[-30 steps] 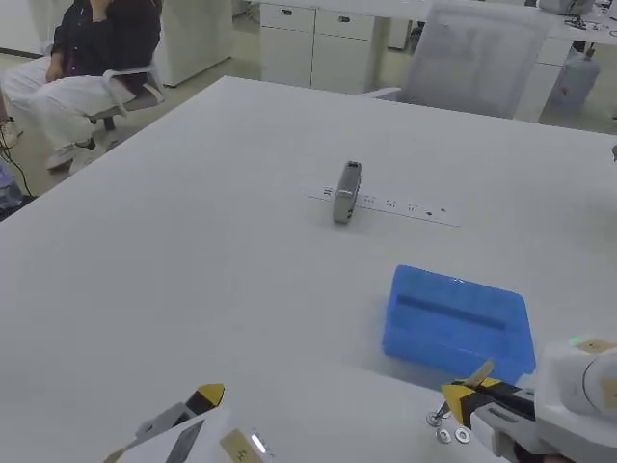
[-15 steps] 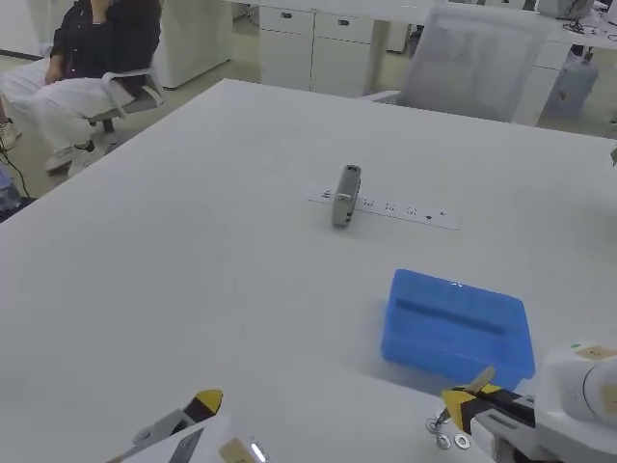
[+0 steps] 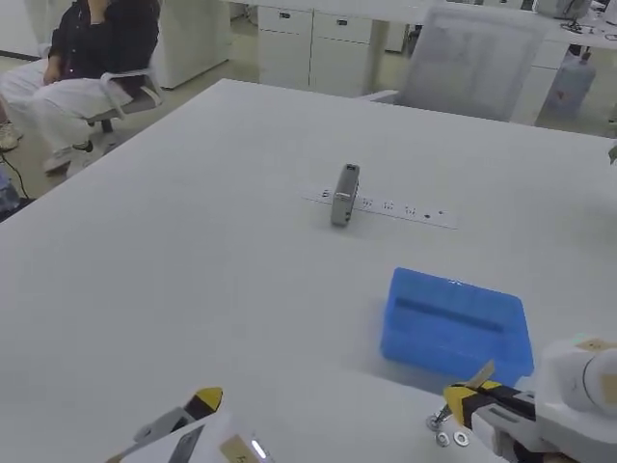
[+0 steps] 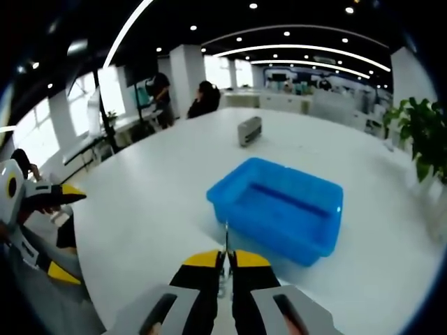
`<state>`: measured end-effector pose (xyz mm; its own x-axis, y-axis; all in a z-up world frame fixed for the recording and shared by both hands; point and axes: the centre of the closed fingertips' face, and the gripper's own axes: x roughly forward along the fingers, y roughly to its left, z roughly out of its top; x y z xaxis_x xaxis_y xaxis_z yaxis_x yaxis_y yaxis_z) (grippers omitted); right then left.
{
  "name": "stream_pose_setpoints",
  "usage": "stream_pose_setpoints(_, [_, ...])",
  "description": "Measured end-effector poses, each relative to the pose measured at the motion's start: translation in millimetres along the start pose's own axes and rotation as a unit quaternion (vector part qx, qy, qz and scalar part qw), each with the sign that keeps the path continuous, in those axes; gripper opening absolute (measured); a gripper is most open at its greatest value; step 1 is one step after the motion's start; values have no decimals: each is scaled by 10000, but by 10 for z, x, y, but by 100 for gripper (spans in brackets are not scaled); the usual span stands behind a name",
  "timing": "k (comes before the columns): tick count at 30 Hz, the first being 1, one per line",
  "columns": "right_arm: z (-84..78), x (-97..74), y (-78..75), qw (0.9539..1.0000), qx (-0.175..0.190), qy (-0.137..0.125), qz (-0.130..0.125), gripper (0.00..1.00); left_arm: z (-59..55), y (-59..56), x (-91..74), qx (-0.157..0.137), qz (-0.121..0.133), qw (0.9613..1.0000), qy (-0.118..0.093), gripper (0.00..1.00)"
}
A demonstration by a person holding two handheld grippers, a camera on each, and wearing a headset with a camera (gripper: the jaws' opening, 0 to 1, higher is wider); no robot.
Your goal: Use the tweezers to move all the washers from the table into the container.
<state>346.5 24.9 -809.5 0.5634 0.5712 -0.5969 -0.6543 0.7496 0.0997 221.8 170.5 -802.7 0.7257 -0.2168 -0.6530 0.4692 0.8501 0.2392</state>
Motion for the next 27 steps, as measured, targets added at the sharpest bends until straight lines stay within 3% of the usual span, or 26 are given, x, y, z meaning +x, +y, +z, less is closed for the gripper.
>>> stream_pose_setpoints(13, [460, -182, -18, 9990, -144, -418, 46, 1, -4, -2, 9, -2, -10, 10000, 20, 88])
stream_pose_setpoints(27, [790, -57, -67, 9974, -266, -671, -53, 1, -19, -21, 13, 39, -44, 10000, 63, 87])
